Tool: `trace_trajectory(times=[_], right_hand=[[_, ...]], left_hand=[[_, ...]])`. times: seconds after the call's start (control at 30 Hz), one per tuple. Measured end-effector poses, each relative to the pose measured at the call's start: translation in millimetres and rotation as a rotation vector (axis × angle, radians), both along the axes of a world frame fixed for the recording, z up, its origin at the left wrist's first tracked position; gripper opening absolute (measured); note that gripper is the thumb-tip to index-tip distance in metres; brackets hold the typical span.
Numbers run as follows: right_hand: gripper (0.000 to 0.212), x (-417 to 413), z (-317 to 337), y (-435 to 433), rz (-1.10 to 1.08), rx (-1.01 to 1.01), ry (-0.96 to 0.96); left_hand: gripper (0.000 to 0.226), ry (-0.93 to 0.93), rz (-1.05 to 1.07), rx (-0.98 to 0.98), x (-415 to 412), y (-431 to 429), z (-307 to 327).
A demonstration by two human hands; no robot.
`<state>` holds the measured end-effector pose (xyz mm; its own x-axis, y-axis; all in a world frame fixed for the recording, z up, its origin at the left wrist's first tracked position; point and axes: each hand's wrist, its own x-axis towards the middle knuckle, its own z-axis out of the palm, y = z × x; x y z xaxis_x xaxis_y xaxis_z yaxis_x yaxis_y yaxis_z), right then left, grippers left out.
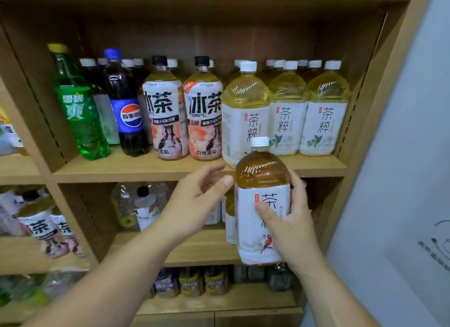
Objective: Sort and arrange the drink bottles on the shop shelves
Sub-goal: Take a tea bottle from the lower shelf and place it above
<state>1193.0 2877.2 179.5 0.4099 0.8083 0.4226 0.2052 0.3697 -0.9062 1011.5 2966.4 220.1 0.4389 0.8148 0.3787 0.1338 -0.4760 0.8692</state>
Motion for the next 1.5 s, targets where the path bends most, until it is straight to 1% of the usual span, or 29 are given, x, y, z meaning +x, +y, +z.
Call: trace_trajectory(times=[0.07, 0.13, 0.27, 0.37, 0.47, 0.53, 0.63, 0.7, 0.83, 0.93, 1.0, 1.1, 1.17, 1.2, 1.27, 1.3, 1.33, 1.37, 1.4, 1.47, 1.5], right_hand=[[0.082, -12.1, -13.1, 6.3, 0.035, -0.034, 0.004], [0.086, -26.1, -25.1, 11.7, 0.074, -0.069, 0.005], [0.087, -52.5, -48.1, 20.3, 0.207, -0.155, 0.025], [0.082, -61.1, -67.3, 29.1, 0.315, -0.227, 0.023], [0.076, -66.2, -83.8, 42.6, 0.375, -0.318, -0.062], [0.079, -67.3, -94.5, 55.1, 0.381, -0.363, -0.144], [0.096, -66.4, -109.7, 79.6, 0.372, -0.448, -0.25], [0.1, -65.3, -116.6, 95.5, 0.354, -0.495, -0.283], [0.093, -67.8, -127.6, 122.3, 0.291, -0.534, -0.337], [0.088, -69.5, -132.4, 141.7, 0.239, -0.555, -0.373], [0.088, -70.4, -131.6, 151.9, 0.225, -0.566, -0.395], [0.091, -71.8, -131.0, 158.5, 0.202, -0.574, -0.42], [0.091, -73.9, -132.8, 158.3, 0.185, -0.574, -0.425], [0.091, -75.0, -134.4, 157.9, 0.176, -0.577, -0.427], [0.09, -78.4, -137.8, 156.2, 0.156, -0.579, -0.423], [0.089, -80.9, -139.2, 154.6, 0.138, -0.577, -0.416], [0.087, -84.1, -140.8, 152.5, 0.114, -0.573, -0.409], [0.087, -87.8, -142.9, 149.8, 0.087, -0.572, -0.396], [0.087, -92.4, -145.0, 146.8, 0.061, -0.579, -0.373], [0.09, -102.4, -148.3, 139.9, 0.015, -0.6, -0.303], [0.09, -106.8, -149.6, 137.0, -0.006, -0.602, -0.276]], left_hand=[[0.052, 0.01, -0.043, -0.134, -9.2, -5.8, -18.5], [0.062, 0.018, -0.055, -0.22, -17.4, -9.3, -29.7], [0.057, -0.037, -0.042, -0.375, -38.3, -8.5, -50.6], [0.064, -0.03, -0.01, -0.361, -54.9, -3.6, -77.0], [0.068, -0.035, 0.019, -0.354, -66.8, 8.1, -103.4], [0.073, -0.029, 0.05, -0.347, -72.7, 19.2, -119.5], [0.071, 0.035, 0.036, -0.342, -78.0, 42.0, -139.3], [0.068, 0.069, -0.013, -0.375, -78.0, 59.3, -148.8], [0.068, 0.1, -0.03, -0.409, -73.0, 91.9, -167.8], [0.062, 0.063, -0.02, -0.433, -71.0, 111.8, -178.6], [0.06, 0.056, -0.024, -0.451, -70.8, 121.6, -179.3], [0.071, 0.063, -0.016, -0.438, -74.2, 127.1, -180.6], [0.073, 0.076, 0.067, -0.403, -80.6, 121.4, -183.1], [0.067, 0.086, 0.146, -0.37, -85.8, 115.8, -184.5], [0.047, 0.109, 0.367, -0.275, -101.2, 104.3, -188.0], [0.041, 0.108, 0.478, -0.229, -110.3, 100.1, -188.6], [0.041, 0.111, 0.578, -0.196, -119.7, 98.0, -187.2], [0.045, 0.132, 0.662, -0.19, -129.0, 100.4, -187.2], [0.053, 0.169, 0.71, -0.21, -136.8, 105.3, -187.2], [0.076, 0.243, 0.695, -0.289, -146.5, 120.6, -186.2], [0.081, 0.273, 0.659, -0.318, -148.0, 127.6, -184.1]])
